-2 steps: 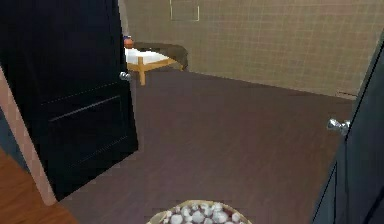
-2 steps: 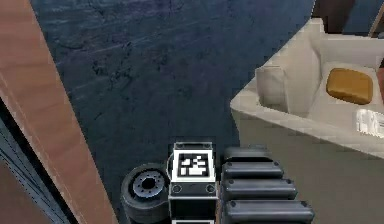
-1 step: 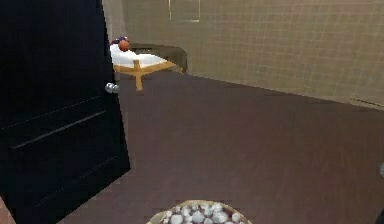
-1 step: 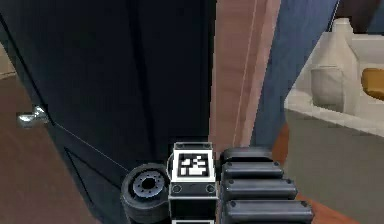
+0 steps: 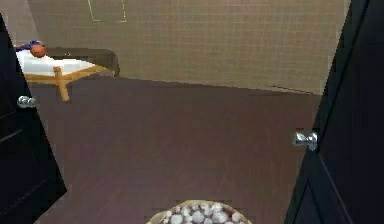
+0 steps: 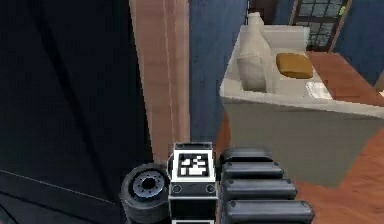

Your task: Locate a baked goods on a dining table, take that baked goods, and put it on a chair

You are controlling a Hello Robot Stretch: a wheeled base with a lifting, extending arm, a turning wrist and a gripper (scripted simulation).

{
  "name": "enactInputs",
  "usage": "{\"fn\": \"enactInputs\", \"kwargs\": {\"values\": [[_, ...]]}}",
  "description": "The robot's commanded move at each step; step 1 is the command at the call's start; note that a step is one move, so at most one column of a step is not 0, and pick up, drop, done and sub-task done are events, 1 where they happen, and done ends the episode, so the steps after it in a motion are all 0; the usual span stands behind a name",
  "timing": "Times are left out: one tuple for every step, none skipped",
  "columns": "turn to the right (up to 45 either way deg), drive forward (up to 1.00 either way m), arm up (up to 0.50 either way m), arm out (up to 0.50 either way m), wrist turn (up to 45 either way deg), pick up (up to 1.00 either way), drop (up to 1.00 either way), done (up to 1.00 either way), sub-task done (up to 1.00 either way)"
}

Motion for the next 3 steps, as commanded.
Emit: {"fn": "enactInputs", "kwargs": {"values": [[0.0, 1.00, 0.00, 0.00, 0.0, 0.00, 0.00, 0.00, 0.00], [3.0, 0.00, 0.00, 0.00, 0.0, 0.00, 0.00, 0.00, 0.00], [0.0, 0.05, 0.00, 0.00, 0.0, 0.00, 0.00, 0.00, 0.00]]}}
